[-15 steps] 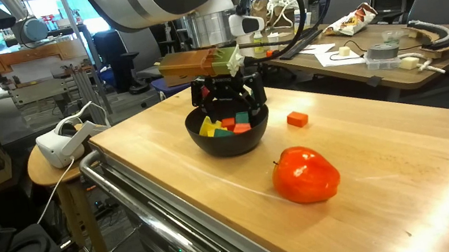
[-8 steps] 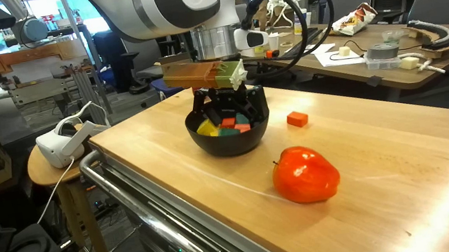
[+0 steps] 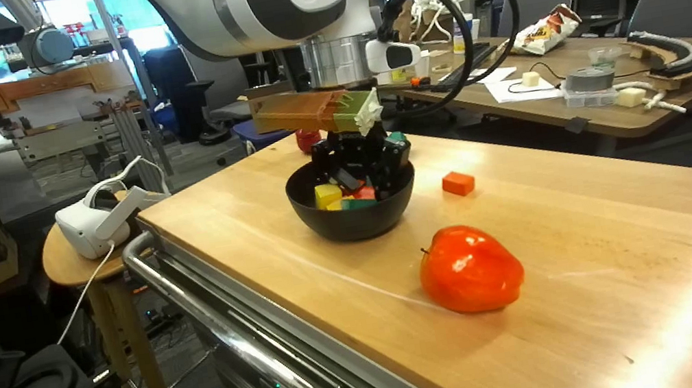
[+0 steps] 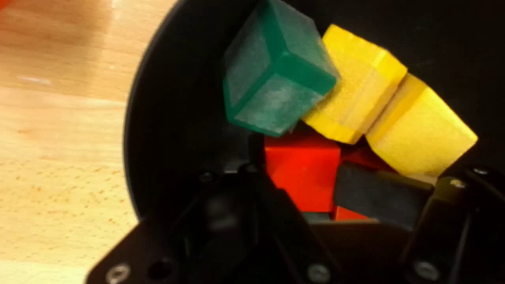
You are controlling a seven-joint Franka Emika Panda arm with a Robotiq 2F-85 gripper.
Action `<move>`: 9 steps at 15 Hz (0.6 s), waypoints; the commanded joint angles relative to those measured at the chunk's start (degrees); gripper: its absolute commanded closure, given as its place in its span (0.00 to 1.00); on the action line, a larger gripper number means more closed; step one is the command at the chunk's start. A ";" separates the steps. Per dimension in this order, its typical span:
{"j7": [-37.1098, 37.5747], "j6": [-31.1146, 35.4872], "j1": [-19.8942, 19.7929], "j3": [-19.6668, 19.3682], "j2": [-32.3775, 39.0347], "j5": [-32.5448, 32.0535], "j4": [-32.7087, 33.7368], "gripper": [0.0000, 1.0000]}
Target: Remove the contents of the black bowl one by one and place them on the table, then move the apple forward
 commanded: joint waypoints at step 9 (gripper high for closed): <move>2.35 4.88 -0.97 0.37 -7.17 15.71 -1.03 0.74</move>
